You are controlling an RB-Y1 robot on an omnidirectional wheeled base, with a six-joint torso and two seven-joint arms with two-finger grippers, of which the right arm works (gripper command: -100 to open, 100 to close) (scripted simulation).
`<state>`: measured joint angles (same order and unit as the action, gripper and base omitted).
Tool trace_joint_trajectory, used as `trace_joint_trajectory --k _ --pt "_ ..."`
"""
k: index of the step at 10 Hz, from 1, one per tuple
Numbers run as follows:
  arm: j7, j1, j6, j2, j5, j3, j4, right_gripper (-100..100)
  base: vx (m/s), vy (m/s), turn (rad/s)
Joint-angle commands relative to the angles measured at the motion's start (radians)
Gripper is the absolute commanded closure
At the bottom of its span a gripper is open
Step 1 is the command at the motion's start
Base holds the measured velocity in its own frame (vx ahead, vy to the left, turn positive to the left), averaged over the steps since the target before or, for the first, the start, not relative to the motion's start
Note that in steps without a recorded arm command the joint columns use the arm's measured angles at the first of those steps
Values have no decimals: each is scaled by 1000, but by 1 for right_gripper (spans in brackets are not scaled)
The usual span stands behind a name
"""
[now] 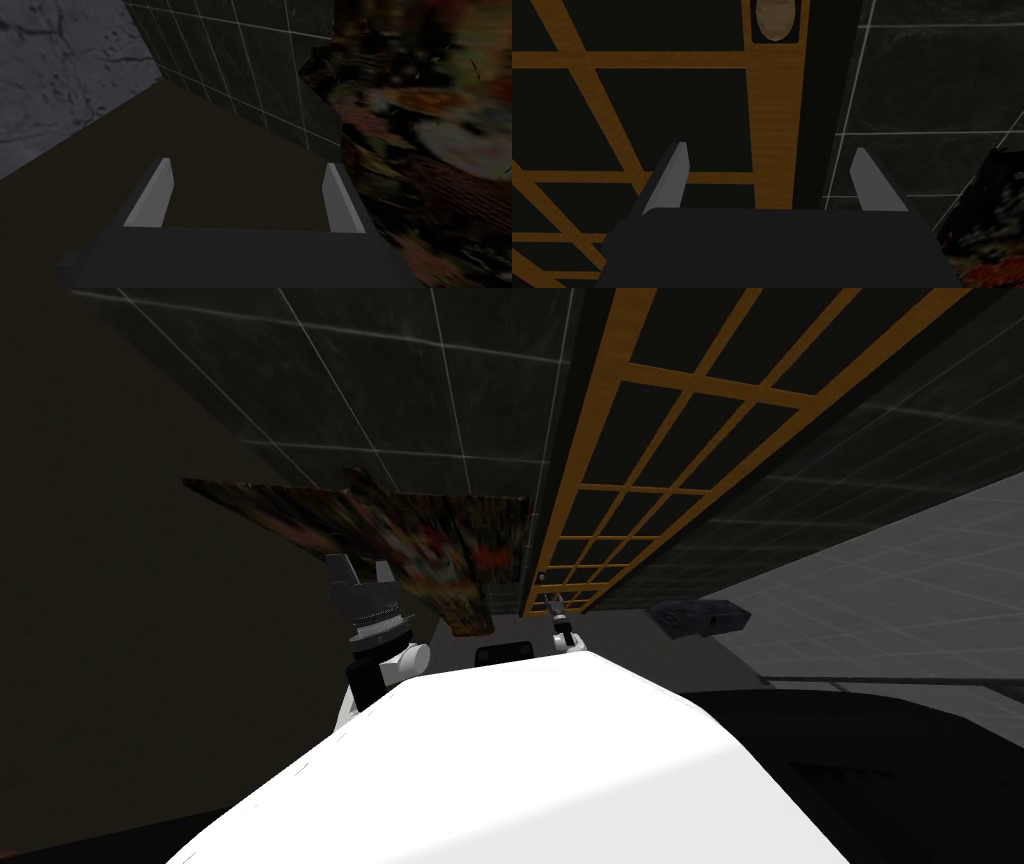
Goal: Pull the door open
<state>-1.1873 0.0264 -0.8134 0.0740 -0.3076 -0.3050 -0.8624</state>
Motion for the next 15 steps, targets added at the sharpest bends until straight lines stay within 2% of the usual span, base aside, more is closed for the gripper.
trace_joint_trajectory --k 1,6,7,8,10,13,15 --pt "-24 -10 -8 -4 -6 -7 29 -100 79 -20 24" --pt "-107 -47 -31 -17 -27 -32 133 -100 108 -27 33" --pt "-96 -46 -33 -14 -24 -30 127 -100 54 -15 11" --pt "-121 -78 -34 -23 -39 -17 162 -100 5 32 29" --pt "-148 -115 -35 -50 -59 0 197 -100 77 31 -90" --pt "-169 -140 -38 -81 -73 11 220 -100 129 -50 -87" --pt "-172 -144 -38 -87 -75 13 223 -100 6 -12 33"
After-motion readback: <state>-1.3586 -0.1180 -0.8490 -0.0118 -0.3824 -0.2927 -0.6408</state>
